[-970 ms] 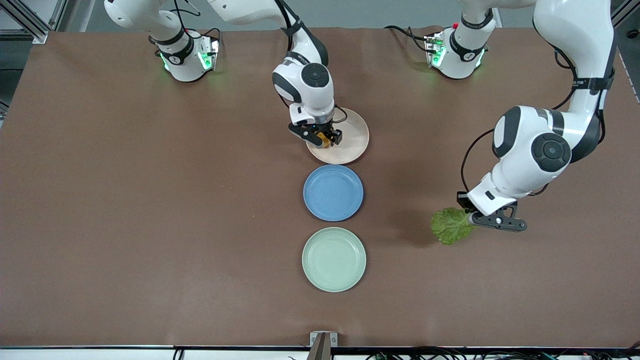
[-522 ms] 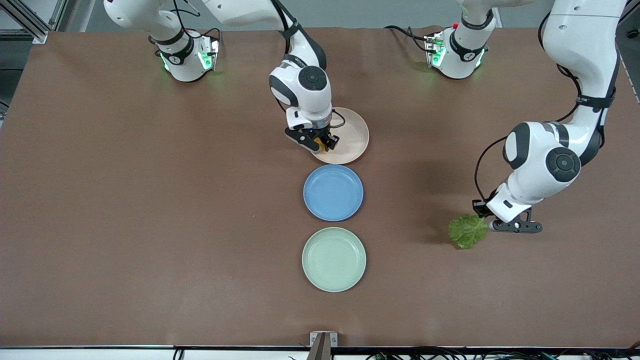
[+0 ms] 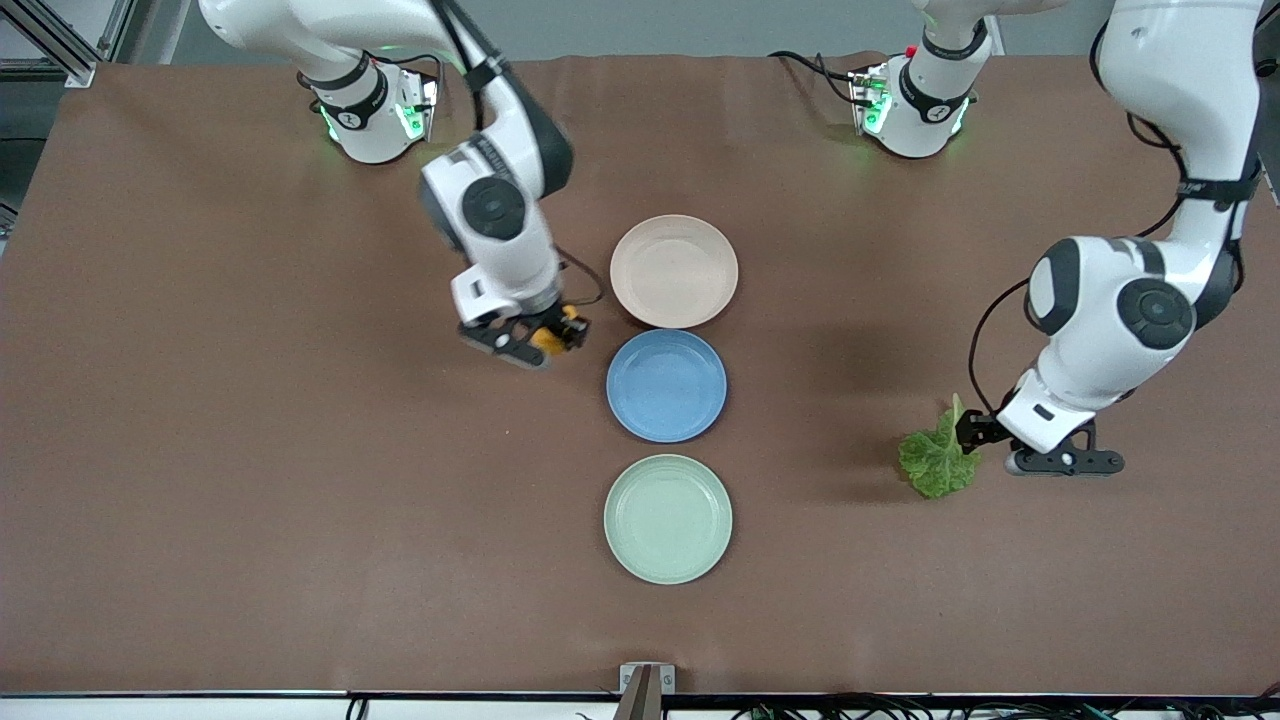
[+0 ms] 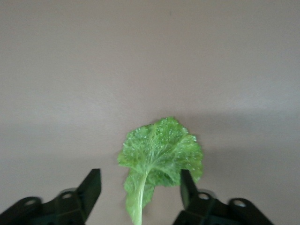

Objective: Pick lemon and lettuce from plates
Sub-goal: 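Carry the lettuce aside with the left gripper while the right gripper lifts the lemon, then lower the lemon onto the table with the right gripper and release it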

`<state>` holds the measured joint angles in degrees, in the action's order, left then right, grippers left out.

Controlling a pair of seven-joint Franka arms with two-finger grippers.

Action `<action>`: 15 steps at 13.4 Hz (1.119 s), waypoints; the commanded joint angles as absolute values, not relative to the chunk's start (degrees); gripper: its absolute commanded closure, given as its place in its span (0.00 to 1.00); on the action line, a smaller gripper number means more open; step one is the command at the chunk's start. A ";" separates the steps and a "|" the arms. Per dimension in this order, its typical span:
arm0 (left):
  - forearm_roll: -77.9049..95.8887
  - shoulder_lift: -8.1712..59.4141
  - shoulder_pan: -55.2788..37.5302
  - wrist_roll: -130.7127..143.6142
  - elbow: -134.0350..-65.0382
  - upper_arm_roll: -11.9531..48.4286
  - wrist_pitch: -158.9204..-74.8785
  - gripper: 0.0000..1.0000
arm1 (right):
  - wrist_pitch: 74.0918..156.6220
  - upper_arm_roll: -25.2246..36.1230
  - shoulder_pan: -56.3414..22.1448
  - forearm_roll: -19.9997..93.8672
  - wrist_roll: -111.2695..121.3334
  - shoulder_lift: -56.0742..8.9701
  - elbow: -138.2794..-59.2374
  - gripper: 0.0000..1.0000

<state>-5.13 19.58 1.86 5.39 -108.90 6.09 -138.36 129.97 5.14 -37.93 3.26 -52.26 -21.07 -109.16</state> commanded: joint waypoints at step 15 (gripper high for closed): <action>1.14 -4.11 2.29 1.41 -89.10 5.80 -82.70 0.00 | 142.29 3.87 -6.15 3.42 -3.51 -29.09 -115.49 0.89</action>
